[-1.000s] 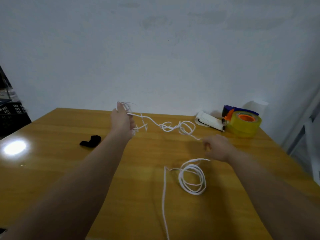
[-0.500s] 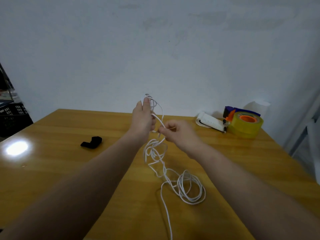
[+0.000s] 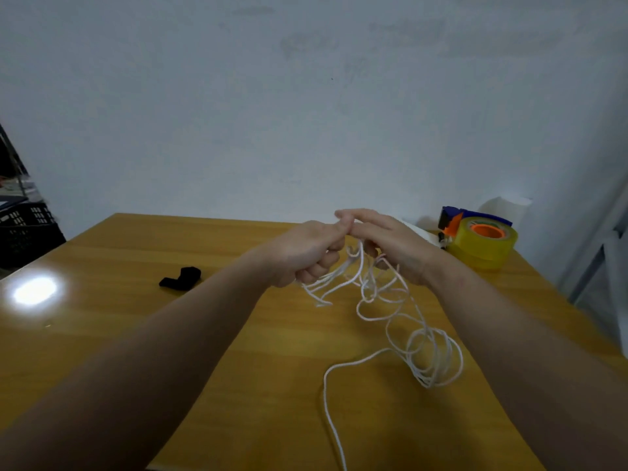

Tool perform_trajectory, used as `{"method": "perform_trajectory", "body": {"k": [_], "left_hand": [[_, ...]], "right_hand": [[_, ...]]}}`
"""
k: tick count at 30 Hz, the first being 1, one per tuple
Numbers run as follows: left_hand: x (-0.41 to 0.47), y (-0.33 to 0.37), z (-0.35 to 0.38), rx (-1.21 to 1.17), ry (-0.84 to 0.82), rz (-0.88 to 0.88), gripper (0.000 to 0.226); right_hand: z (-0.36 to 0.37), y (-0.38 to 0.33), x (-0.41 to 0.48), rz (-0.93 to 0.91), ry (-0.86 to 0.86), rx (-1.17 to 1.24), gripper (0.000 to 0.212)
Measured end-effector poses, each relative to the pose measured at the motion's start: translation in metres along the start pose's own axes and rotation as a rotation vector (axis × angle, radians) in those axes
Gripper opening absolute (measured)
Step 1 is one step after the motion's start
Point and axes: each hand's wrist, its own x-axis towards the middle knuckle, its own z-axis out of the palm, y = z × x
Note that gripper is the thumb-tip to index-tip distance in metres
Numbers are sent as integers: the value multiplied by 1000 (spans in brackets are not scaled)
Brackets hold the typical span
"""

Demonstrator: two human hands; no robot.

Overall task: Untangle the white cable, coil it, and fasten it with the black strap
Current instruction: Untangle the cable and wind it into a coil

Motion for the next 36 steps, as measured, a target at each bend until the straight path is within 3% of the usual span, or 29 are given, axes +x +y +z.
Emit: {"method": "perform_trajectory", "body": {"k": [2,4,7,12,14,17,19,21,24,28,31,34,36], "left_hand": [[1,-2,2,-13,45,12,53],[4,-5,2,-43,92,35,58],[6,-6,0,-121,141,67,50],[9,0,-4,-323,258,22,50],[10,0,-3,-349,245,7,51],[9,-1,-6,-337,158,-16,50],[8,-4,-11,-309,118,-24,49],[7,-8,-15,-296,90,-18,48],[7,-12,-12,-276,100,7,46],[9,-7,-13,-226,95,7,43],[9,-1,-19,-259,-65,-101,36],[6,5,-21,-392,-224,-139,24],[4,4,-20,-538,-242,-86,16]], "right_hand": [[-1,0,-3,-6,-53,-97,19],[4,-2,-4,14,1,-190,8],[5,-1,-5,54,124,-246,20],[-2,22,-9,-57,194,-423,32],[-2,26,-10,-83,274,-332,25],[-5,27,-13,-23,285,69,15],[-9,26,-16,36,165,310,13],[-12,25,-20,117,-9,480,28],[-11,18,-22,135,-133,416,12],[-6,15,-23,75,-146,101,18],[-9,19,-22,11,-21,139,18],[-4,21,-13,11,183,337,26],[7,21,-6,26,304,539,28]]}}
